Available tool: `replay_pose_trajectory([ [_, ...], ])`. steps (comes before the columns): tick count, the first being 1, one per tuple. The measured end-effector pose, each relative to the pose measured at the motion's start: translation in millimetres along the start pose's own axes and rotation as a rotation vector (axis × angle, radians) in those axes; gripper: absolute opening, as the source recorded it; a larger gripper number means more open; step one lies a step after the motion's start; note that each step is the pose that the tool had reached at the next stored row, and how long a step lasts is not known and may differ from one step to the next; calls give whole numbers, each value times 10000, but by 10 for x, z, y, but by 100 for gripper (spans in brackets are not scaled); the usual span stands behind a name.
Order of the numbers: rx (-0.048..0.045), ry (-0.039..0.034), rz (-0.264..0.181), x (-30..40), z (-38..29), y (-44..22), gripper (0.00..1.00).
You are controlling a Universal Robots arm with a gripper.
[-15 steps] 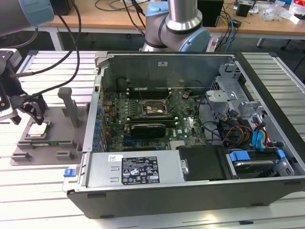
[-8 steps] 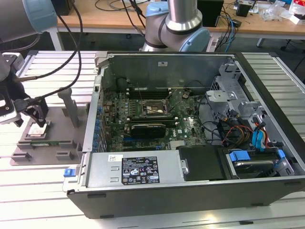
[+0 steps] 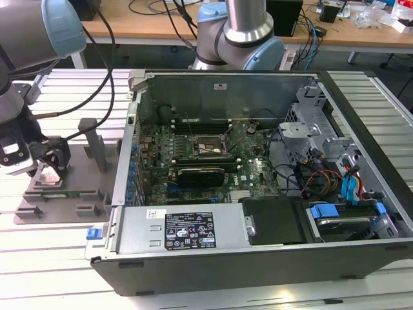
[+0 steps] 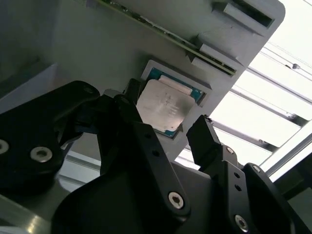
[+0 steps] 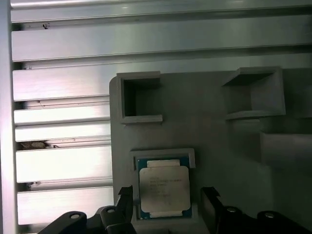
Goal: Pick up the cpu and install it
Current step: 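Pick up the cpu and move it towards the insertion slot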
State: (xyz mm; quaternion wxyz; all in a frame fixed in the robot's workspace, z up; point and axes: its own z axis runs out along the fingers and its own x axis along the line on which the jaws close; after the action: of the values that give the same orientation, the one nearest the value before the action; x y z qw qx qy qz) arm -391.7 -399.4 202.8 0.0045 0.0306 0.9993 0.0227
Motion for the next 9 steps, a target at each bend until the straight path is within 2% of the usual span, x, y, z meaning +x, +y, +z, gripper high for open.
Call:
replay_pose_trajectory([
  [5, -3, -2, -23, -2, 14, 2, 66],
  [7, -2, 9, -190, -19, 33, 3, 66],
  [9, -9, 26, -559, -22, 63, 11, 66],
])
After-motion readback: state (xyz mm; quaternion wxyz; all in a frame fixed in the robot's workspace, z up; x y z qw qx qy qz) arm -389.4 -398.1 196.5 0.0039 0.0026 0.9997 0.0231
